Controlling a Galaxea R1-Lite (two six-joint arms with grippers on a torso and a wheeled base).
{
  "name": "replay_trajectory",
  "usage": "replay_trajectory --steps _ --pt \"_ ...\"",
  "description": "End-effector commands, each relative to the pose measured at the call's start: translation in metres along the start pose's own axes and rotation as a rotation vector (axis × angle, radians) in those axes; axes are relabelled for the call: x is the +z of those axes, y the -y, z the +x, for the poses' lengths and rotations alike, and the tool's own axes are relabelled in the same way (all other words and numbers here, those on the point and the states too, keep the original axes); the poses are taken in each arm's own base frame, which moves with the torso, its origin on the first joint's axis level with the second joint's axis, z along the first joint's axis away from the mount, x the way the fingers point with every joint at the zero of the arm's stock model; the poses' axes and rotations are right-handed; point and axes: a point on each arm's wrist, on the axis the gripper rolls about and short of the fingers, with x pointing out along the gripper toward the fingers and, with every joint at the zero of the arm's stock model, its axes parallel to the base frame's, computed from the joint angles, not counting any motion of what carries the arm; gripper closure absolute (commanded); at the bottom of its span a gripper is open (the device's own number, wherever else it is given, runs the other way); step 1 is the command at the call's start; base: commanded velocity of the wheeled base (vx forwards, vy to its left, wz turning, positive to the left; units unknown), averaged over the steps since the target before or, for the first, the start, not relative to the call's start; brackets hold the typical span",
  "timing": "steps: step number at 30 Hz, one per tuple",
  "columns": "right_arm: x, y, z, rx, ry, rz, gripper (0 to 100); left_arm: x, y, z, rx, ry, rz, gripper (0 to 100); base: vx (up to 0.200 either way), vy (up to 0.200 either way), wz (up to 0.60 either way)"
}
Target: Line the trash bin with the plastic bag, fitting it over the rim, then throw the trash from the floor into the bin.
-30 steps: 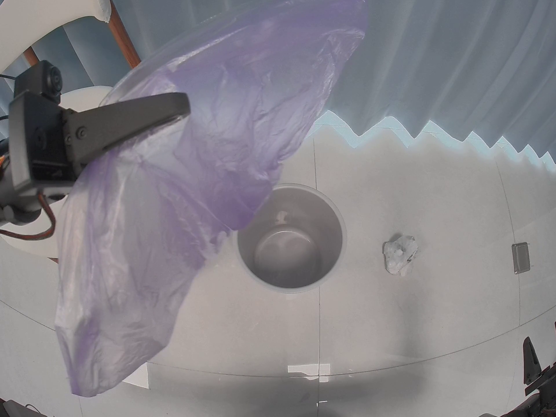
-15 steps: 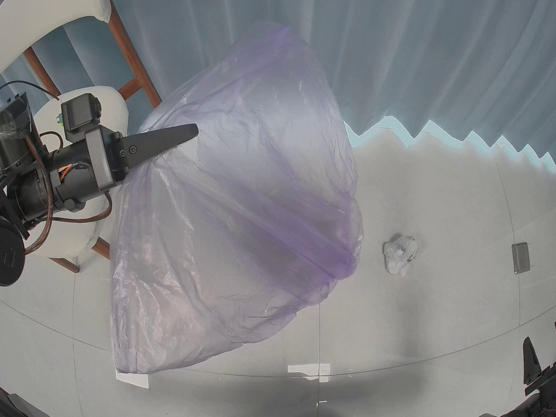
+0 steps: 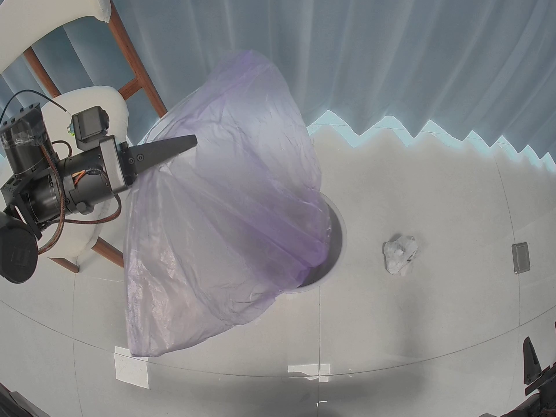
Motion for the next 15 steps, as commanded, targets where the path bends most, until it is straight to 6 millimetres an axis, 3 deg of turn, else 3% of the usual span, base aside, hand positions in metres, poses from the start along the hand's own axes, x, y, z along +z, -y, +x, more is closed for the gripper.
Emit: replay_trajectory --steps 1,5,8,15 --pt "-0.005 0.000 0.000 0.000 -0.004 0.000 0 -0.010 0.002 0.002 -0.006 -0.024 -0.018 100 0.000 0.000 0.00" --pt "-0.005 0.000 0.000 0.000 -0.004 0.000 0 -0.026 0.004 0.010 -0.017 -0.059 0.007 100 0.000 0.000 0.00" --pt "-0.005 0.000 0.000 0.000 -0.004 0.000 0 -0.043 0.010 0.030 -0.003 -0.080 0.042 100 0.000 0.000 0.00" --pt "-0.005 0.000 0.000 0.000 -0.004 0.001 0 -0.049 0.006 0.047 0.005 -0.091 0.035 100 0.000 0.000 0.00"
